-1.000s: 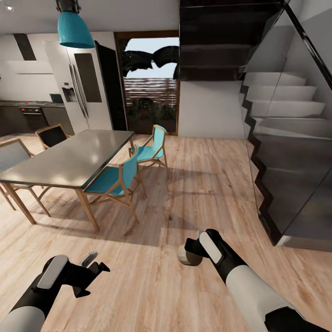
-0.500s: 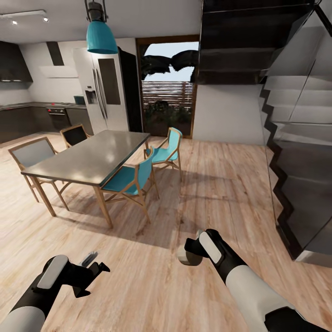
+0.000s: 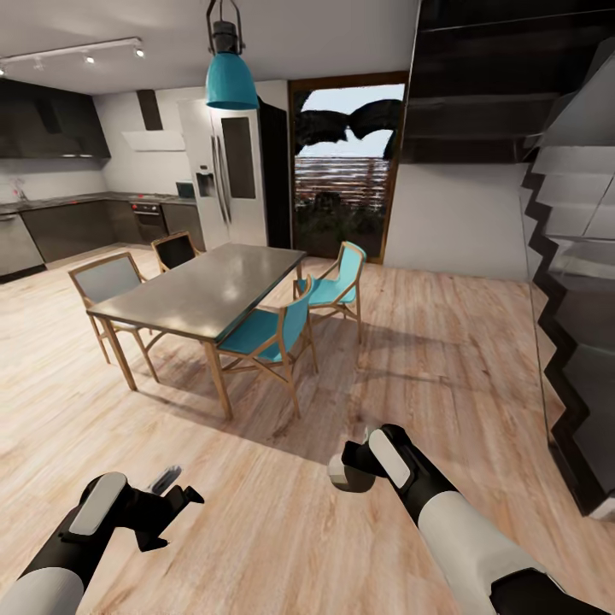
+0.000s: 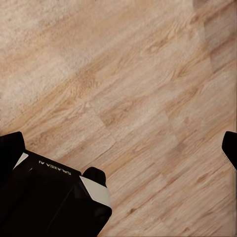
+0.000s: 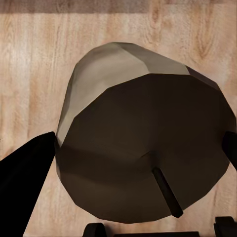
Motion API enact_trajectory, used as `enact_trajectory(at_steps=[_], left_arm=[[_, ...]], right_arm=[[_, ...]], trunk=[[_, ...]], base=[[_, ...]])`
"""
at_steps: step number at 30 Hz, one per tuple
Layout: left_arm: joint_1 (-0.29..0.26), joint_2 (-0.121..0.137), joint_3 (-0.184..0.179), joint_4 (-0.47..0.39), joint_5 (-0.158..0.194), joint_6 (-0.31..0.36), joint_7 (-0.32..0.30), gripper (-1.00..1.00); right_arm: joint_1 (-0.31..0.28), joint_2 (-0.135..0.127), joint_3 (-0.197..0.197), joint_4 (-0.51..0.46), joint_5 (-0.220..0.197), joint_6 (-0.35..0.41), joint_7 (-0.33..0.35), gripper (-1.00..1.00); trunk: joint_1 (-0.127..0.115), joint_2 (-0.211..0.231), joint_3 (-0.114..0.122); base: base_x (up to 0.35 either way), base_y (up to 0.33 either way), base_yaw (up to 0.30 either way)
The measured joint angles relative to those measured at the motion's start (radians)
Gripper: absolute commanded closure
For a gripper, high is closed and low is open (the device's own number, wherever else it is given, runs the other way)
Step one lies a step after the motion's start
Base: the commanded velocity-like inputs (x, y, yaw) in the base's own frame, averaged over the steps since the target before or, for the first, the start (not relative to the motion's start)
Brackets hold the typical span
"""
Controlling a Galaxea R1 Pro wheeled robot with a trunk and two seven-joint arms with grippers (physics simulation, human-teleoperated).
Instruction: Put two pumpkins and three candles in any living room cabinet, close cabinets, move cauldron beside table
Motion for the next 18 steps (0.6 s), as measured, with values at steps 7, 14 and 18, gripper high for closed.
enact_trajectory(at_steps=[7,14,18], left_arm=[[0.000,0.000,0.000,0.000,0.000,0.000,0.000,-1.00],[0.000,0.000,0.000,0.000,0.000,0.000,0.000,-1.00],[0.000,0.000,-0.001,0.000,0.000,0.000,0.000,-1.00]], right_arm=[[0.000,0.000,0.000,0.000,0.000,0.000,0.000,1.00],[0.000,0.000,0.001,0.000,0.000,0.000,0.000,1.00],[0.000,0.000,0.000,0.000,0.000,0.000,0.000,1.00]], trunk=[[0.000,0.000,0.008],[0.000,0.000,0.016],[0.000,0.000,0.021]], base=[[0.000,0.000,0.223],[-0.016,0.000,0.223],[-0.042,0.000,0.223]])
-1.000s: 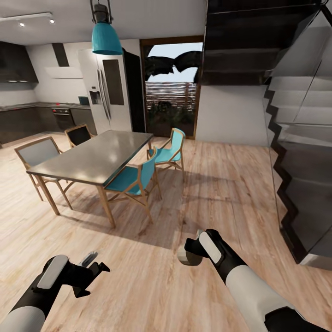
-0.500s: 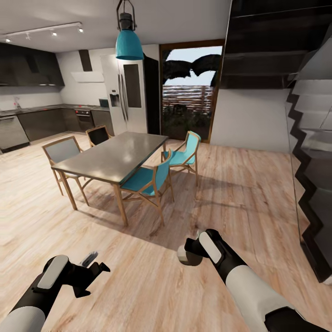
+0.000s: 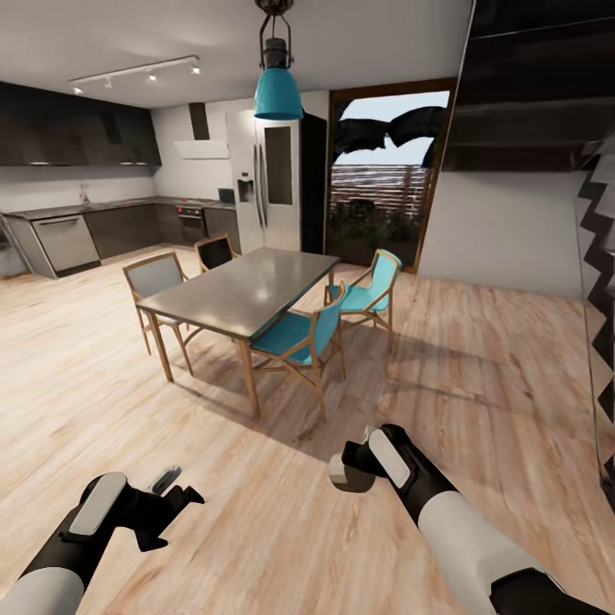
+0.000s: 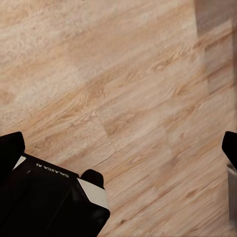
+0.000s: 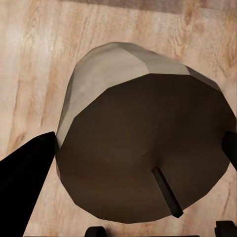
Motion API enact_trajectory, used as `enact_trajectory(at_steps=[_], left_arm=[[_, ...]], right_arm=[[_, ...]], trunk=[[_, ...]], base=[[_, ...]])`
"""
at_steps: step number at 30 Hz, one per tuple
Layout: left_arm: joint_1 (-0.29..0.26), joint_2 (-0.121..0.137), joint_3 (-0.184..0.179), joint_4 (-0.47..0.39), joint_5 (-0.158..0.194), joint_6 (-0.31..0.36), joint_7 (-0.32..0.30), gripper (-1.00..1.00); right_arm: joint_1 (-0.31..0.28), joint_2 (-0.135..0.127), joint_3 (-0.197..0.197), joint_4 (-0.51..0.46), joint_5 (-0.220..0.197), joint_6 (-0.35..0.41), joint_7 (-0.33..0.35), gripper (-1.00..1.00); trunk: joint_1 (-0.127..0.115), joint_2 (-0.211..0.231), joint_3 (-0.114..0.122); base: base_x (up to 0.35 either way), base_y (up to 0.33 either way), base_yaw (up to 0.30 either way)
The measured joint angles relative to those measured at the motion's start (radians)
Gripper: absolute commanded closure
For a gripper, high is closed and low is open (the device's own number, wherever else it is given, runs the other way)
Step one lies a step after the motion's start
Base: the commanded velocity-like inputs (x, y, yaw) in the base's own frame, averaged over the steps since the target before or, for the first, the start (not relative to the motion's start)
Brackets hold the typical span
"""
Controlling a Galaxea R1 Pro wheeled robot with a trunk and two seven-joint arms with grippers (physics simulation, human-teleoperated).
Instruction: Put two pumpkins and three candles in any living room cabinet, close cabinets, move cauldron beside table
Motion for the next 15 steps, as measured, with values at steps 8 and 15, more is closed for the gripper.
enact_trajectory(at_steps=[8,15], left_arm=[[0.000,0.000,0.000,0.000,0.000,0.000,0.000,-1.00],[0.000,0.000,0.000,0.000,0.000,0.000,0.000,-1.00]], right_arm=[[0.000,0.001,0.001,0.000,0.000,0.000,0.000,1.00],[0.000,0.001,0.001,0.000,0.000,0.000,0.000,1.00]], trunk=[[0.000,0.000,0.009],[0.000,0.000,0.018]], base=[[-0.004,0.000,0.222],[0.000,0.000,0.222]])
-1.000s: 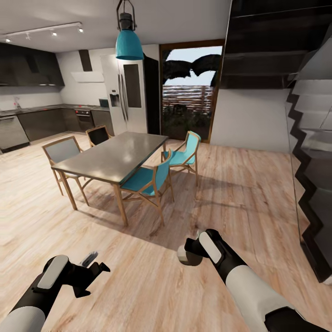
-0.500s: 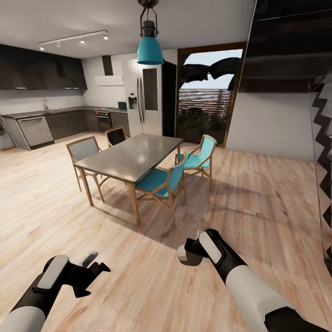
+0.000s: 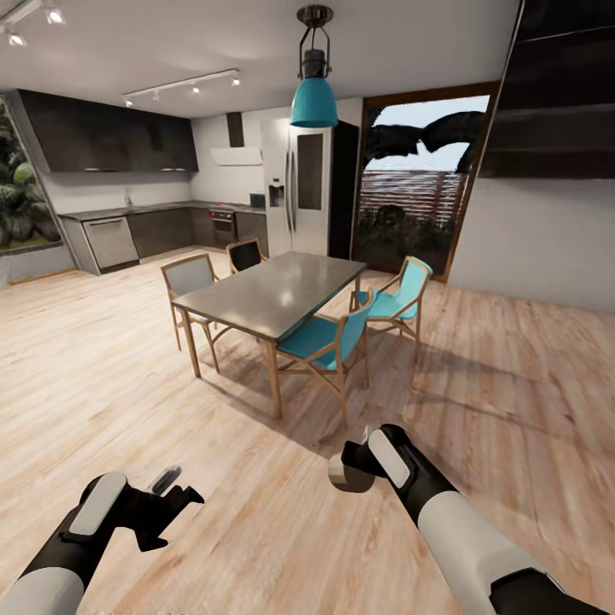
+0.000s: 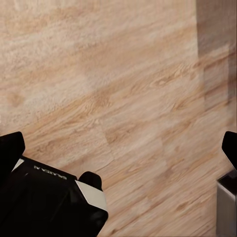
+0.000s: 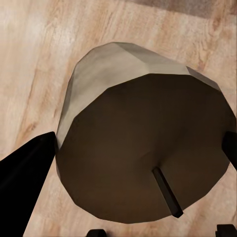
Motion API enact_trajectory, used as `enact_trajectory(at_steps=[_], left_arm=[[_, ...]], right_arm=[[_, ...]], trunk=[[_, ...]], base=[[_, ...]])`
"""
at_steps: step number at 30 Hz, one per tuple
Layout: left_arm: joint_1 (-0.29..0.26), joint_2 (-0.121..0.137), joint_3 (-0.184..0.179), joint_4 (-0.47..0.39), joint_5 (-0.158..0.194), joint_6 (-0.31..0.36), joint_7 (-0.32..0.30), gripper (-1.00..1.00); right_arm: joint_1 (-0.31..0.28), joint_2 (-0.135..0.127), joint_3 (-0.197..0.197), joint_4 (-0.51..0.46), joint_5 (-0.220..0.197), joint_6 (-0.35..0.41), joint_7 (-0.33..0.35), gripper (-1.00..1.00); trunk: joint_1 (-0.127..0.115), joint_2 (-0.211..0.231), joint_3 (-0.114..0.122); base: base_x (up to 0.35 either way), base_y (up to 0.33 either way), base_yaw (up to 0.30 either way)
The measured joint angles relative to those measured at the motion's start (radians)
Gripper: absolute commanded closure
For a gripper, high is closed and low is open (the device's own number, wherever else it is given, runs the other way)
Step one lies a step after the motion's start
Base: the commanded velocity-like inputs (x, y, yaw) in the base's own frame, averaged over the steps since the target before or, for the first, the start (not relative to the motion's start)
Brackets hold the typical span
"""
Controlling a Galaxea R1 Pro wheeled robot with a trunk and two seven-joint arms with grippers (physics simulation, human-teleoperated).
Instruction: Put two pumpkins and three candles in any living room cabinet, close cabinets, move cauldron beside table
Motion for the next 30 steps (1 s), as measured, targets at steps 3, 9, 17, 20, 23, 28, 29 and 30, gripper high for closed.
enact_trajectory(at_steps=[3,9,17,20,23,28,29,30], left_arm=[[0.000,0.000,0.000,0.000,0.001,0.000,0.000,-1.00],[0.000,0.000,0.000,0.000,0.001,0.000,0.000,-1.00],[0.000,0.000,0.000,0.000,0.001,0.000,0.000,-1.00],[0.000,0.000,0.000,0.000,0.001,0.000,0.000,-1.00],[0.000,0.000,0.000,0.000,0.001,0.000,0.000,-1.00],[0.000,0.000,0.000,0.000,0.001,0.000,0.000,-1.00],[0.000,0.000,0.000,0.000,0.001,0.000,0.000,-1.00],[0.000,0.000,0.000,0.000,0.001,0.000,0.000,-1.00]], right_arm=[[0.000,0.000,0.000,0.000,0.000,0.000,0.000,1.00],[0.000,0.000,0.000,0.000,0.000,0.000,0.000,1.00],[0.000,0.000,0.000,0.000,0.000,0.000,0.000,1.00],[0.000,0.000,0.000,0.000,0.000,0.000,0.000,1.00],[0.000,0.000,0.000,0.000,0.000,0.000,0.000,1.00],[0.000,-0.001,0.000,0.000,0.000,0.000,0.000,1.00],[0.000,-0.001,0.000,0.000,0.000,0.000,0.000,1.00],[0.000,-0.001,0.000,0.000,0.000,0.000,0.000,1.00]], trunk=[[0.000,0.000,0.004],[0.000,0.000,0.011],[0.000,0.000,0.020],[0.000,0.000,0.023],[0.000,0.000,0.027],[0.000,0.000,0.033],[0.000,0.000,0.034],[0.000,0.000,0.035]], base=[[0.000,0.000,0.222],[0.000,0.000,0.222],[0.000,0.000,0.222],[0.000,0.000,0.222],[0.000,0.000,0.222],[0.000,0.000,0.222],[-0.005,0.000,0.222],[-0.025,0.000,0.222]])
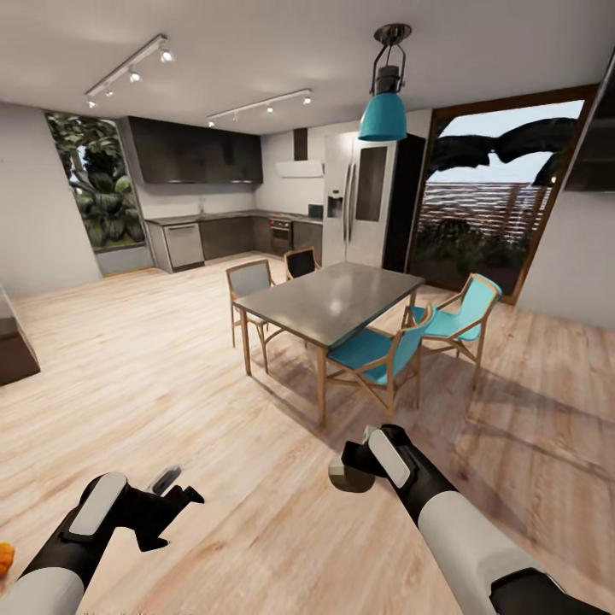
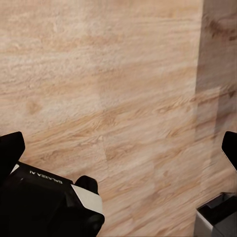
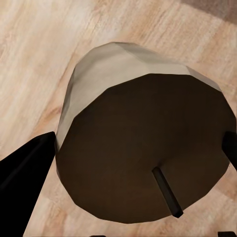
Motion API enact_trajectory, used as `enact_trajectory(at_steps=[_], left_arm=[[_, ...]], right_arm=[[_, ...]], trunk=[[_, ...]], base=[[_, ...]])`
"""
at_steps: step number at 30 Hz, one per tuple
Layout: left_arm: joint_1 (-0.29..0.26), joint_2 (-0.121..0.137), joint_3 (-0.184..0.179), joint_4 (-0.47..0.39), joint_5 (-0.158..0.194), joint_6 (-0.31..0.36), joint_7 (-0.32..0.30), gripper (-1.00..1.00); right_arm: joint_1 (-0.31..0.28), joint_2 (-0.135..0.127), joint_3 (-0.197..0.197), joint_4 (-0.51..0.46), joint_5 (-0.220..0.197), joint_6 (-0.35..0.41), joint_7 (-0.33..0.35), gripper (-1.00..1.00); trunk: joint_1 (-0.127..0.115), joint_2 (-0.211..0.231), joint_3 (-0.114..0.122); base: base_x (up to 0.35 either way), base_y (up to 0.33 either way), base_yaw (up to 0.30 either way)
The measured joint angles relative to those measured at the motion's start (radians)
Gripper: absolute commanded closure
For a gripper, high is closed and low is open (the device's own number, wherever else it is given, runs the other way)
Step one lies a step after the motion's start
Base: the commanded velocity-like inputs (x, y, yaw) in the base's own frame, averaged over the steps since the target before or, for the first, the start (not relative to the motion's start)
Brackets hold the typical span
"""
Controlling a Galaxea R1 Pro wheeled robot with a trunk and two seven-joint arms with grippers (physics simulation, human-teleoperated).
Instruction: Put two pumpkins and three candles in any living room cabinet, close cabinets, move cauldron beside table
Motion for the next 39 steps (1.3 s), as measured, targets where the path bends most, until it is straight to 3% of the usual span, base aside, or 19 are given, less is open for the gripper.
enact_trajectory(at_steps=[39], left_arm=[[0.000,0.001,0.000,0.000,-0.002,-0.002,-0.003,-1.00]], right_arm=[[0.000,0.000,0.000,0.000,-0.002,0.001,-0.002,1.00]], trunk=[[0.000,0.000,0.046]], base=[[-0.031,0.002,0.218]])
